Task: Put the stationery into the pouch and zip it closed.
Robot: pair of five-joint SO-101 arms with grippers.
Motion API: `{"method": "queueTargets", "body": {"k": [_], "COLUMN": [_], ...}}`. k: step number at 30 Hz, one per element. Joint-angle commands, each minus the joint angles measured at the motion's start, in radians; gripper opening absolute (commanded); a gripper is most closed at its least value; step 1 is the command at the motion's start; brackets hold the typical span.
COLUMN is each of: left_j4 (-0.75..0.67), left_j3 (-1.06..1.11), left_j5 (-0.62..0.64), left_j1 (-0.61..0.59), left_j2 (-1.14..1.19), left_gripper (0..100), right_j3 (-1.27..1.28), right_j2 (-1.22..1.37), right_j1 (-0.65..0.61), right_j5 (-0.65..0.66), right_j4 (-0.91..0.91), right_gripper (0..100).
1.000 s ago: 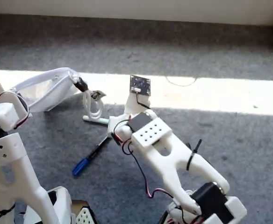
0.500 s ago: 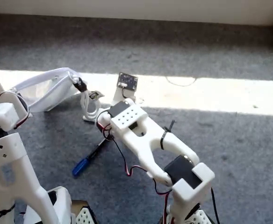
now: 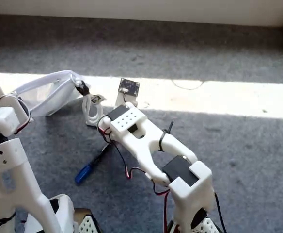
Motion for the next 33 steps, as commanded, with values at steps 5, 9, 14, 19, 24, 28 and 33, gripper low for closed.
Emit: {"method": "queueTargets", "body": {"k": [5,9,14,19,24,28,33], "left_j4": [-0.015,-0.015,-0.015,-0.015,-0.009,-0.006,-0.006], "left_j3": [-0.007,-0.007,-0.007,-0.007,-0.005,-0.005,-0.007], "left_j5": [0.012,0.012,0.012,0.012,0.009,0.009,0.008], "left_j1": [-0.012,-0.012,-0.012,-0.010,0.025,0.070,0.159], "left_j2": [-0.001,-0.001,-0.001,-0.001,-0.001,-0.001,-0.001], "left_gripper": [1,1,1,1,1,1,1], "right_j3": [-0.042,-0.048,-0.050,-0.045,-0.028,0.010,0.074], "right_j2": [-0.012,-0.013,-0.050,-0.188,-0.300,-0.343,-0.407], "right_j1": [-0.005,-0.005,0.041,0.136,0.294,0.420,0.519], "right_j5": [-0.006,-0.003,0.011,0.175,0.325,0.483,0.598], "right_j4": [0.001,0.136,0.223,0.326,0.381,0.398,0.400], "right_gripper": [4.5,4.4,2.5,0.5,0.5,0.5,0.5]}}
